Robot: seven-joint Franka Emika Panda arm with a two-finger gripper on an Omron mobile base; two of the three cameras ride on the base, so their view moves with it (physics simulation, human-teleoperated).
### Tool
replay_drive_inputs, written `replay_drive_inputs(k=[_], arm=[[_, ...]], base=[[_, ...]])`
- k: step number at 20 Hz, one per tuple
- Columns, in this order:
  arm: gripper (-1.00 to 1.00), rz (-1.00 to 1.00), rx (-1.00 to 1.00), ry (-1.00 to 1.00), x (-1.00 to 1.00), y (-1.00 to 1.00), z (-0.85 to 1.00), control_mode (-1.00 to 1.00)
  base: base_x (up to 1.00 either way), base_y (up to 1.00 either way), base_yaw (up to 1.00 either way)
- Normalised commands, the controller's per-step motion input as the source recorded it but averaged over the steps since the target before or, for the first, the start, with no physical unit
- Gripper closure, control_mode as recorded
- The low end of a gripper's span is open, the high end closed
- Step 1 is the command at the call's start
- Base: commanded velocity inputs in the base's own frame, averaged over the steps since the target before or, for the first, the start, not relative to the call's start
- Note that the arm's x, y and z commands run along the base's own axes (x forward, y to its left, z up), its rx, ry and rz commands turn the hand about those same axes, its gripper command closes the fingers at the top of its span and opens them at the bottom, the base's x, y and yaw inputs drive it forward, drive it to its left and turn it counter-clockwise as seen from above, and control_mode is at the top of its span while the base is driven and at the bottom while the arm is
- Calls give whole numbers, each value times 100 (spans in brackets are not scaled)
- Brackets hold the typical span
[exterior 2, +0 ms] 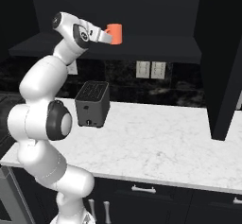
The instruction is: Gather all objects into one cabinet and sort the glasses and bowls to opposite sides.
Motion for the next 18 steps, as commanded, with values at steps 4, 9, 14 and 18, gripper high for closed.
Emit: replay_drive_inputs(k=[4,9,14,18], arm=[[-100,0,0,0,24,0,0,-100],[-100,0,0,0,10,-6,0,-100],[-100,0,0,0,0,-23,0,-100],[-100,0,0,0,0,-12,0,-100]], base=[[0,0,0],[0,0,0],[0,0,0],[0,0,0]])
